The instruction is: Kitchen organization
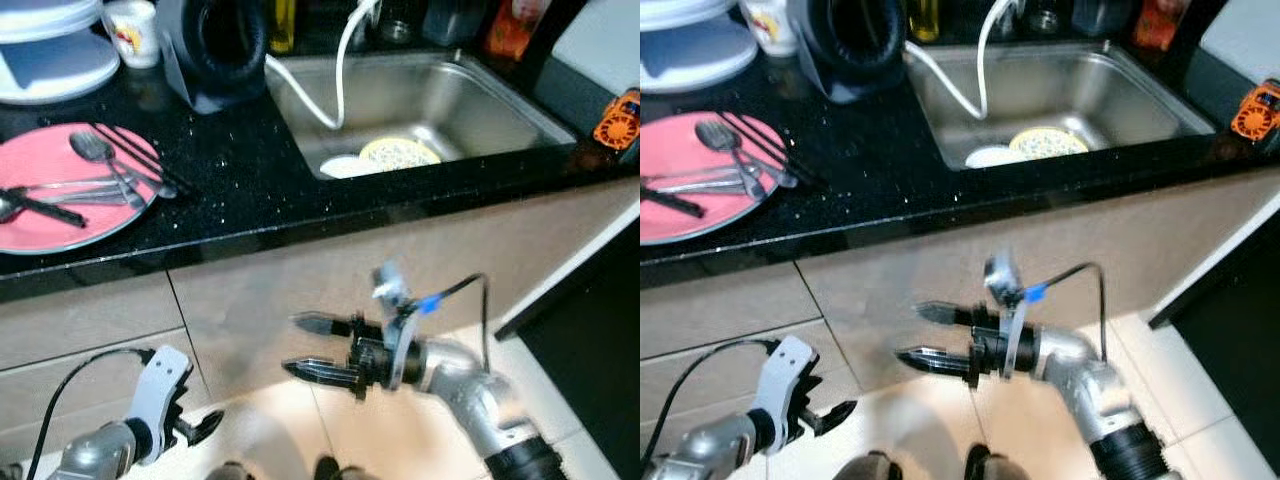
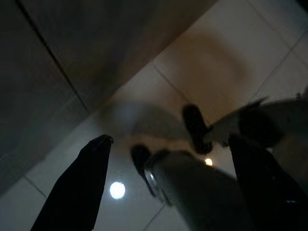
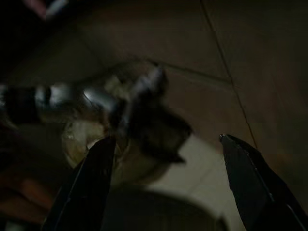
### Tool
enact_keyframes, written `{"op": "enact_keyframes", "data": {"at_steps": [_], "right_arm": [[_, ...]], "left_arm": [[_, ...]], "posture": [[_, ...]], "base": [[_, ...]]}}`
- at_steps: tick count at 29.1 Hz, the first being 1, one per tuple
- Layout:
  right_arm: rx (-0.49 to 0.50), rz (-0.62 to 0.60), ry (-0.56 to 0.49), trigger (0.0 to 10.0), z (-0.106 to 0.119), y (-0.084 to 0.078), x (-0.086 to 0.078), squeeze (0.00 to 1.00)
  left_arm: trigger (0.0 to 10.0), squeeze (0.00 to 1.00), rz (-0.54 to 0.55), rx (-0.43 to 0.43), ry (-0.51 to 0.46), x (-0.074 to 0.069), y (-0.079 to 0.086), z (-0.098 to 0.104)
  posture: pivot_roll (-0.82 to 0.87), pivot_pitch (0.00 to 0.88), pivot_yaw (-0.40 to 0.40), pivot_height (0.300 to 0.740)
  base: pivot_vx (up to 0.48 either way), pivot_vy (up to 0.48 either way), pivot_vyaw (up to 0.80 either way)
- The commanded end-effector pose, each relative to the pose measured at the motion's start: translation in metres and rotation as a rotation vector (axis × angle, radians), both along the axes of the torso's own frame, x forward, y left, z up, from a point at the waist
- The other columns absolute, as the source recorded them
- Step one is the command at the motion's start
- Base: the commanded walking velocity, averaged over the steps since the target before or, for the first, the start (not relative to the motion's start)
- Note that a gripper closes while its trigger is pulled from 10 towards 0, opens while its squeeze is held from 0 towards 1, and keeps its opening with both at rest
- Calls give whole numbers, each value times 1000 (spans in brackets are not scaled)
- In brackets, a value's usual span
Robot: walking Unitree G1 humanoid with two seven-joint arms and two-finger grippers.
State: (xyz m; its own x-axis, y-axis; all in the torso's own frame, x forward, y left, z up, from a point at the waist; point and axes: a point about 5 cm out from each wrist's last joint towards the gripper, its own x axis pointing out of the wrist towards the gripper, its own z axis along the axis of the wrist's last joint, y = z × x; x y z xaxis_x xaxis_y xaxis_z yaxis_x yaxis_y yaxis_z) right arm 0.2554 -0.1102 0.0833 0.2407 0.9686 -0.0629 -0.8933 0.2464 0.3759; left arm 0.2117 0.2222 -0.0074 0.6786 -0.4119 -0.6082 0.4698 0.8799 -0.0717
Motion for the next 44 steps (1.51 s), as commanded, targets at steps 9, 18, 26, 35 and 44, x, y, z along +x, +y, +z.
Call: {"op": "enact_keyframes", "data": {"at_steps": [9, 18, 26, 35, 44], "right_arm": [[-389, -332, 235, 10000, -88, -43, -10, 0], [-667, -826, 453, 10000, -138, -94, -38, 0], [-856, -967, 589, 10000, -164, -111, -81, 0], [-969, -1056, 659, 10000, -175, -122, -109, 0], [-996, -1068, 665, 10000, -177, -121, -113, 0]], "left_arm": [[10000, 0, 84, 99, 162, -18, -3, -46], [10000, 0, 224, 113, 288, -45, 0, -69], [10000, 0, 342, 138, 409, -80, 5, -87], [10000, 0, 426, 157, 422, -82, 14, -86], [10000, 0, 401, 199, 410, -76, 13, -85]], "posture": [[139, 90, -52, 740], [139, 75, -52, 740], [149, 67, -53, 740], [154, 60, -51, 740], [151, 60, -42, 740]], "base": [[0, 0, 0], [0, 0, 237], [0, 0, 706], [0, 0, 705], [0, 0, 705]]}}
